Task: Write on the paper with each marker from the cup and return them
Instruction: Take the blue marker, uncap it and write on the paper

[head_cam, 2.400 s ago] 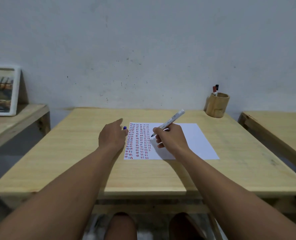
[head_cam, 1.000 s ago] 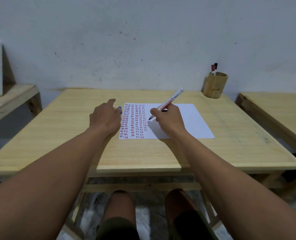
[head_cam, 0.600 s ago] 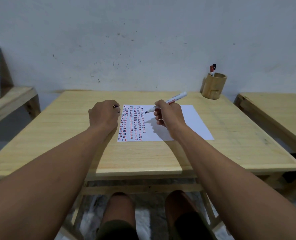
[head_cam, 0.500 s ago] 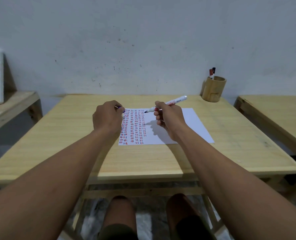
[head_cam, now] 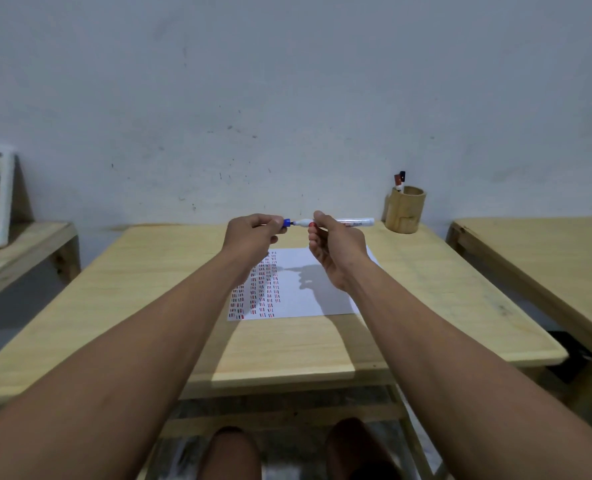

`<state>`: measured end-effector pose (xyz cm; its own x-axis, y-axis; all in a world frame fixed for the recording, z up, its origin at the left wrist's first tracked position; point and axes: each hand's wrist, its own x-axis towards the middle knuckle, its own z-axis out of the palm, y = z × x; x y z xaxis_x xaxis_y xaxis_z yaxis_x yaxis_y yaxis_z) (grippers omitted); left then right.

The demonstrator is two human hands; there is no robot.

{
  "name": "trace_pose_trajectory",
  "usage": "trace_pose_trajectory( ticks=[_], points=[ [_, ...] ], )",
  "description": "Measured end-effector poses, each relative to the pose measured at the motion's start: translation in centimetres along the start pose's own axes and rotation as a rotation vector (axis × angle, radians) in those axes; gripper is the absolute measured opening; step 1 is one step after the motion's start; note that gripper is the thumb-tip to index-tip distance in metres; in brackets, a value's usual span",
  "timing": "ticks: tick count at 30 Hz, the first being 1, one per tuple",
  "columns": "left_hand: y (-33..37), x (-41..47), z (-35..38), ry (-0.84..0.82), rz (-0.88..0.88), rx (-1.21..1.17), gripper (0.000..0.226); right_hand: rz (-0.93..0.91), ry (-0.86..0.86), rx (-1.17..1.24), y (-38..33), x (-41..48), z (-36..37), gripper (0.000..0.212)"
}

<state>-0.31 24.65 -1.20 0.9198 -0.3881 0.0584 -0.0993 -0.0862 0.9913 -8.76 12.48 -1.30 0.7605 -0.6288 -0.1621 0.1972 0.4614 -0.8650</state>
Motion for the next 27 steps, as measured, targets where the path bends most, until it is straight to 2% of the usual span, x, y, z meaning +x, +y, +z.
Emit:
trace_pose_trajectory(
  ticks=[8,15,16,19,20,21,23,27],
  points=[
    [1.2,-0.6,1.9,-0.083,0.014,0.027,0.013,-0.025,-0.019,-0.035,-0.8,-0.3,-1.1,0.018],
    [0.8,-0.9,3.4,-0.05,0.076,0.079,0.016,0.052,0.141,0.026,-0.8,-0.2,-1.5,0.023],
    [0.8,-1.0,3.7,-0.034,0.092,0.087,0.015,0.04,0.181,0.025,-0.8,-0.2,-1.4,0.03],
    [1.3,-1.2,4.4,0.006,0.17,0.13,0.013,-0.091,0.243,-0.077,-0.7,0.5,-1.3,0.075],
    [1.7,-1.3,4.5,0.018,0.199,0.153,0.013,-0.136,0.235,-0.138,-0.7,0.5,-1.4,0.076],
    [2.1,-1.3,4.7,0.028,0.225,0.184,0.014,-0.173,0.223,-0.213,-0.8,0.6,-1.4,0.066],
    [2.9,-1.1,5.0,0.045,0.264,0.234,0.015,-0.227,0.214,-0.403,-1.5,0.6,-1.5,0.031],
    [4.8,0.1,5.7,0.031,0.292,0.297,0.015,-0.306,0.17,-0.682,-3.3,1.0,-2.4,0.02]
  ],
)
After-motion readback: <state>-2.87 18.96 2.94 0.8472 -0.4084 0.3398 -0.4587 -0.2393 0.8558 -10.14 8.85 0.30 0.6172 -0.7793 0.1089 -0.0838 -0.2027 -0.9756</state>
